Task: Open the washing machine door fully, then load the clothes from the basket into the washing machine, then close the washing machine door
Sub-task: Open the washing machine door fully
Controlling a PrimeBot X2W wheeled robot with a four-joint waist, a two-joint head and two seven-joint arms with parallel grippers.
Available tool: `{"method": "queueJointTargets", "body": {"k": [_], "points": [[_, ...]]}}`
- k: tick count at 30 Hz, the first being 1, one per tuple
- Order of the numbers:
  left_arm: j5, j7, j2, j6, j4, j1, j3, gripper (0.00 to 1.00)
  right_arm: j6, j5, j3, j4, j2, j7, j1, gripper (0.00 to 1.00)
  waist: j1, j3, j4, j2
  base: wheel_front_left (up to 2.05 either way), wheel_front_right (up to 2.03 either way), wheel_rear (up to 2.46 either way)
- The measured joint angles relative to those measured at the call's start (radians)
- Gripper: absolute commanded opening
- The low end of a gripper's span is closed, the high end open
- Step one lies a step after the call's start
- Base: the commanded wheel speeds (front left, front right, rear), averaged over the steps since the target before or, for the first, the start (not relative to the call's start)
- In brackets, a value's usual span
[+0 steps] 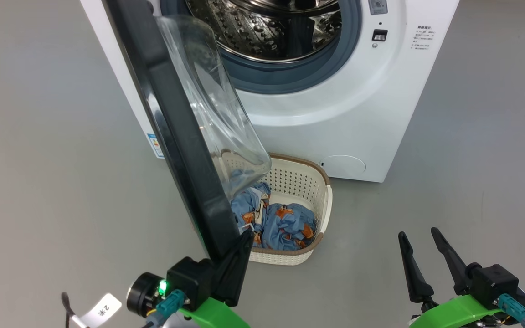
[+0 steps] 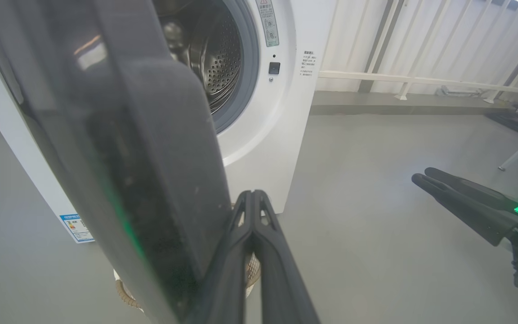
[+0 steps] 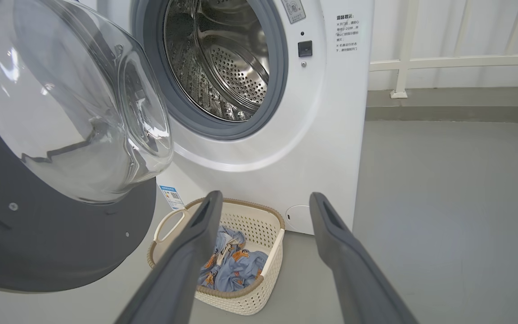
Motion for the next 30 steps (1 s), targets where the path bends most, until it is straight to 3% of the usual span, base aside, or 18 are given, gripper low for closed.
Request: {"method": "queueJointTargets", "body": {"k": [30], "points": [[-0.024,-0.001,0.024,0.049,-0.018,0.024,0.023,0.0,0.0,0.002,0.004,0.007,0.0,0.0,0.001,1.0,0.0,-0.011,0.052,0.0,0.0,0.0,0.0]]}}
